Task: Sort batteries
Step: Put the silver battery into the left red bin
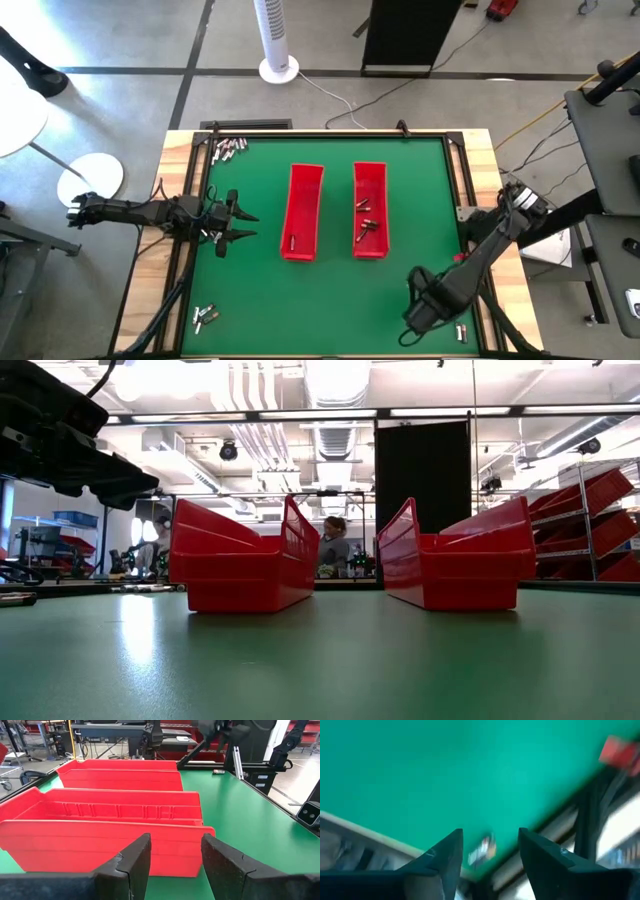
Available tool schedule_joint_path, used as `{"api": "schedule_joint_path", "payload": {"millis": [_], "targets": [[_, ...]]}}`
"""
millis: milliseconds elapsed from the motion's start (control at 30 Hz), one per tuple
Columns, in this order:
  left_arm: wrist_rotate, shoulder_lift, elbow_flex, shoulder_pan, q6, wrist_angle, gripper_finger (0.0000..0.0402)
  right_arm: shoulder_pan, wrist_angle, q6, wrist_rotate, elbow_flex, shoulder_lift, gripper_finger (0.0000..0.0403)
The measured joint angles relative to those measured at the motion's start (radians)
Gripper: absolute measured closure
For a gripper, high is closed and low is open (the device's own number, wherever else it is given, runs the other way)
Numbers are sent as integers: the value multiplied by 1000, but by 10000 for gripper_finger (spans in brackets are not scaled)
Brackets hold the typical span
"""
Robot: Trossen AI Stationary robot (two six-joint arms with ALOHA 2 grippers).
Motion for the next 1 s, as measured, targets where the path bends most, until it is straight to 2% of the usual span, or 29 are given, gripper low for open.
{"api": "schedule_joint_path", "payload": {"millis": [67,133,300,367,700,1000], "targets": [[0,0,0,0,0,0,247,11,69,50,-121,-56,0,207],[0,0,0,0,0,0,247,17,175,107,-196,-113,0,203],[0,0,0,0,0,0,247,35,507,209,-228,-265,0,207],[0,0,0,0,0,0,247,46,582,247,-247,-313,0,209],[0,0,0,0,0,0,247,130,630,411,-294,-347,0,200],[0,0,0,0,0,0,247,205,650,515,-271,-366,0,214]]}}
